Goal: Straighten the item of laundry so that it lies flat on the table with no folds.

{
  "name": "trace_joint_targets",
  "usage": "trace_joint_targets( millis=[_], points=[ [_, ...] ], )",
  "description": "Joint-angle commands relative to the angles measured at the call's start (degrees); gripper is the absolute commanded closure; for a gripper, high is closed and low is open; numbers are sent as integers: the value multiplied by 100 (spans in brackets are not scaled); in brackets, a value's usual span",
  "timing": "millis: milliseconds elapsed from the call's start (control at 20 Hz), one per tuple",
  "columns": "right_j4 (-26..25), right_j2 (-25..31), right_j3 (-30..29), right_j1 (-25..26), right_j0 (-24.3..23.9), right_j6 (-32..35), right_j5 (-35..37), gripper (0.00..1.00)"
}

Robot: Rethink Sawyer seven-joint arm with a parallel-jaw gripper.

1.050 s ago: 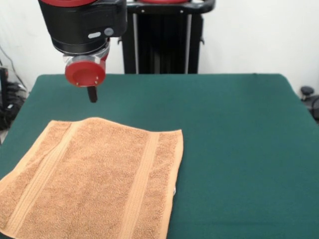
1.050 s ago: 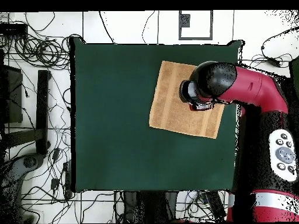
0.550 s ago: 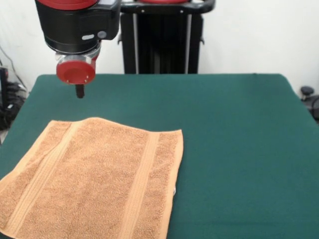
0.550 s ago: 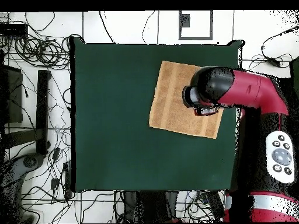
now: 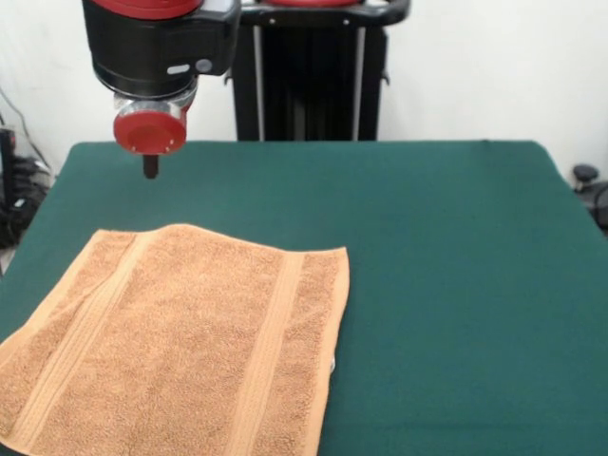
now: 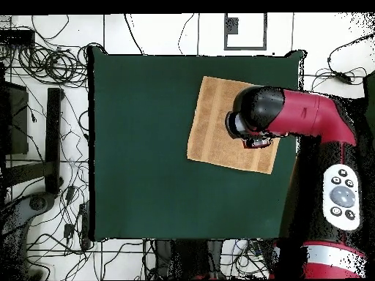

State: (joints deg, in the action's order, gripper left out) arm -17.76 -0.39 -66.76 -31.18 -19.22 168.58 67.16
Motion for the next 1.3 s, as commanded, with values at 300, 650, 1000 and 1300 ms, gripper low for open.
trace_joint_targets(
  millis=[300,650,1000,1300],
  points=[
    [400,167,-1409,222,-128,782,-2058,100],
    [328,83,-1568,239,-199,378,-2688,100],
    [392,75,-1700,351,-241,335,-3099,100],
    [407,-43,-1685,447,-110,540,-3199,100]
  ],
)
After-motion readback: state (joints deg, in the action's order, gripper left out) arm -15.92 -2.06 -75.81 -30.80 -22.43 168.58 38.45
